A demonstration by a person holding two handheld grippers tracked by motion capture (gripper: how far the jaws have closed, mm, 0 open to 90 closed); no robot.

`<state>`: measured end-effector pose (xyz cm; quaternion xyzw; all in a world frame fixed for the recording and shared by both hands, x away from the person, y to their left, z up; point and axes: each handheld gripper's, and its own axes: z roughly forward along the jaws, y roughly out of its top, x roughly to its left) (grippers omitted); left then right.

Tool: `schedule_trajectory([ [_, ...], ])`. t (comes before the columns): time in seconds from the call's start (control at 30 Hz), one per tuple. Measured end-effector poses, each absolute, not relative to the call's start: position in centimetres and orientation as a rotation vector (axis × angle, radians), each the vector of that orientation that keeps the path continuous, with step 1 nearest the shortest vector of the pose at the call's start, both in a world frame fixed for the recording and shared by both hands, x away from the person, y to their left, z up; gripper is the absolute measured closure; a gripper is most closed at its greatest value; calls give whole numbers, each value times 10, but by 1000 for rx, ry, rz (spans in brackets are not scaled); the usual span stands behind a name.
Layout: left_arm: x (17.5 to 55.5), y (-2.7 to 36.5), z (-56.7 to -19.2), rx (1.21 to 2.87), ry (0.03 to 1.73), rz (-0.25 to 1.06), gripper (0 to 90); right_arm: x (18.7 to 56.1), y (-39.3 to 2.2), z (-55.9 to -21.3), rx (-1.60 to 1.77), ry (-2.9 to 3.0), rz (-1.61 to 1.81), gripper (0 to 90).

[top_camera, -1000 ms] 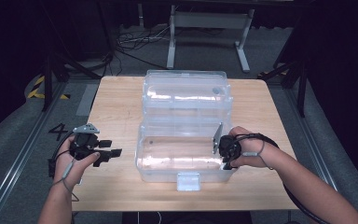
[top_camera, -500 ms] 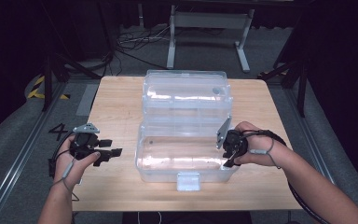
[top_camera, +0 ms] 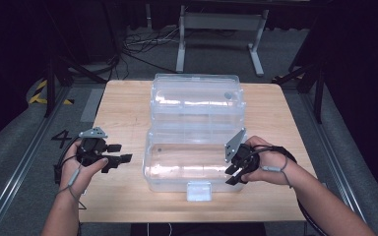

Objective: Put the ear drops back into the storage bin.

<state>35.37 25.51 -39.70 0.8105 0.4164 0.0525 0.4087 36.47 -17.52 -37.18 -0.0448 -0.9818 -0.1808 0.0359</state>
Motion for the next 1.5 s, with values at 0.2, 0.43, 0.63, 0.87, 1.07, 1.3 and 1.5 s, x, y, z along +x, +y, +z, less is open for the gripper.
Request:
schedule_trajectory([
  [0.2,355,251,-395,2046,1032,135,365,363,-174,-387,-130,-3027,-595,651],
  [0.43,358,242,-388,2051,986,142,363,358,-173,-400,-179,-3017,-625,682],
  [0.63,364,231,-379,2047,951,144,363,356,-173,-408,-185,-3014,-677,747],
  [0.87,374,219,-361,2032,895,161,363,352,-177,-410,-139,-3057,-675,816],
  [1.07,384,212,-347,2034,855,169,364,350,-176,-410,-138,-3073,-688,821],
  [1.3,389,207,-328,2037,821,192,364,351,-179,-411,-175,-3044,-730,815],
  [1.5,398,196,-312,2044,794,208,364,352,-180,-412,-179,-3039,-741,812],
])
